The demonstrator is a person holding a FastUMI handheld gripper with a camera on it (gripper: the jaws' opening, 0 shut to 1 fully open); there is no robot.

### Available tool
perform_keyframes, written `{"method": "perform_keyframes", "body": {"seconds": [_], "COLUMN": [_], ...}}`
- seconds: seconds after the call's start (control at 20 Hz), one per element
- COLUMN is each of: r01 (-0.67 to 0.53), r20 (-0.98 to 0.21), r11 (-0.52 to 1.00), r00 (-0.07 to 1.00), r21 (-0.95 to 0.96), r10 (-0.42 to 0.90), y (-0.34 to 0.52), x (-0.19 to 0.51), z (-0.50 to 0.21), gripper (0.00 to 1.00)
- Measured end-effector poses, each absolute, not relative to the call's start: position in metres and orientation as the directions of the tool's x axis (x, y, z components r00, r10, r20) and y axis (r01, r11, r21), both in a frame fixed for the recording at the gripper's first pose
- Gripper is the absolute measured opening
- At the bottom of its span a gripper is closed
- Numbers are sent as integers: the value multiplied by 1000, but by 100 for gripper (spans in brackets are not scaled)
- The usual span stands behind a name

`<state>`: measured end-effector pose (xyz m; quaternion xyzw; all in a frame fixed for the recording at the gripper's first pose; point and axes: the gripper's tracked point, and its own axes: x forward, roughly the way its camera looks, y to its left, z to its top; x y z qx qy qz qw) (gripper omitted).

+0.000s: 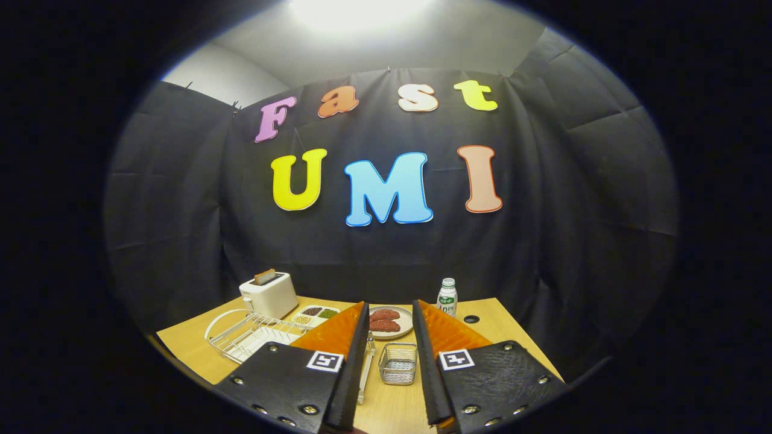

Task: Take the plate from the dish rack, then take the spoon from the basket and place it into the plate.

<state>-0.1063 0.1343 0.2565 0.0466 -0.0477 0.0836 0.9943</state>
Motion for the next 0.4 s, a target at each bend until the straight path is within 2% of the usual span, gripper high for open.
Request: {"method": "perform_keyframes", "body": {"seconds": [0.15,0.4], "r01": [-178,-137], "r20": [110,115], "r11": [982,987], "r00": [979,985], "r21": [59,78], "r10": [171,128], "y": [133,122], "x": [-101,-95], "z": [259,259], "gripper": [99,96]}}
